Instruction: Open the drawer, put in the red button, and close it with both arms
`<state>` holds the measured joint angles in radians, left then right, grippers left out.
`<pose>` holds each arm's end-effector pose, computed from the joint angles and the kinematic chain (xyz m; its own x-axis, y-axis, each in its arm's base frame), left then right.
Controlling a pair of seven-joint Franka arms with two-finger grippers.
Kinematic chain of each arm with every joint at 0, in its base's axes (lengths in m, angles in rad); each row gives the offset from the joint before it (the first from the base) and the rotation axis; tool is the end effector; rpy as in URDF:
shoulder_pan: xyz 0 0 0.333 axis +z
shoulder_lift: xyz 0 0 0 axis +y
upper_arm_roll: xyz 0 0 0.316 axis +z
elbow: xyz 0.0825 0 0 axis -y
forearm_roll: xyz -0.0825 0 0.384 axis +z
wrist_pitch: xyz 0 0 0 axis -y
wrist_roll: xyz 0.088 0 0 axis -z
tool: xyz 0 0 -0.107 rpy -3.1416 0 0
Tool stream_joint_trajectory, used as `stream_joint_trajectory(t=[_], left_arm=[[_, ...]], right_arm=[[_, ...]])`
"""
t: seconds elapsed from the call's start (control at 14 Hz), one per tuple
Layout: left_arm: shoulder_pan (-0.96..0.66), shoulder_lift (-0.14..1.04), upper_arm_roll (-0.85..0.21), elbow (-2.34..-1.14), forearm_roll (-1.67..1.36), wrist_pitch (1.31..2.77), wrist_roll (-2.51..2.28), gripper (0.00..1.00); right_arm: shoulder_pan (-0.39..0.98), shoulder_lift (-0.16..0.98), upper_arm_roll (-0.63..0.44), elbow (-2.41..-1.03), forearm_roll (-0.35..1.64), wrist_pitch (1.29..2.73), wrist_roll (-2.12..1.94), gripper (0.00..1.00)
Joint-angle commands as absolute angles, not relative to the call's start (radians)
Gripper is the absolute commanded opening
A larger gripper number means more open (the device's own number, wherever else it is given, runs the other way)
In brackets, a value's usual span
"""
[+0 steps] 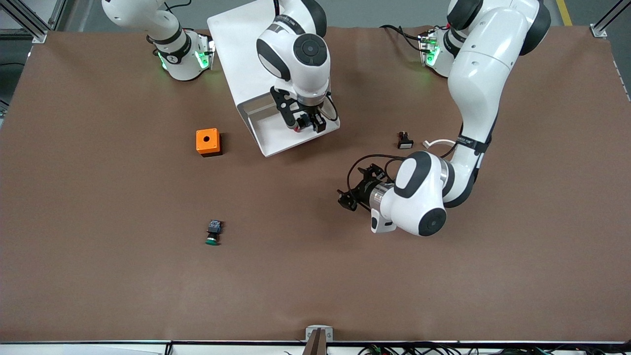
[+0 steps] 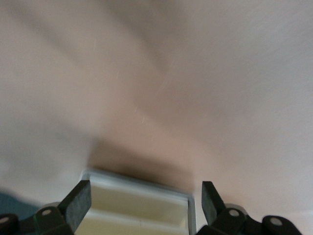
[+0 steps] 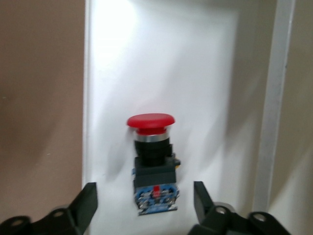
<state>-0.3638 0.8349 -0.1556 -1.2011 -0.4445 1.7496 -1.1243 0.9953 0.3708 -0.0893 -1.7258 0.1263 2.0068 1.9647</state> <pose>0.6292 -0.3696 0.2750 0.5695 0.5941 -0.5680 0.6915 -0.7199 -0.0596 0.3870 0.5138 0.3628 0.4403 -0.8971 -0.0367 -0.8902 -0.4415 0.1122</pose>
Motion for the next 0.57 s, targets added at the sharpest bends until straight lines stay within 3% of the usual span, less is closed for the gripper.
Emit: stream_joint_trajectory(t=[0.0,0.21,0.5], left_arm=[[-0.422,0.775,-0.150,-1.221,-0.257,1.850,-1.109,0.99],[-0.485,0.770,-0.149,-1.226,-0.025,1.954,-1.127,0.99],[-0.526,0.732,-0.147,-1.233,0.027,1.973,-1.156,0.99]], right_arm=[[0.951,0.376,-0.091,-1.631,0.138,1.939,1.910,1.00],[0.867,0.376,-0.091,-1.525,0.140,1.835,1.757,1.00],[0.723,0.371,-0.097,-1.407,0.132,1.593,1.299,1.00]])
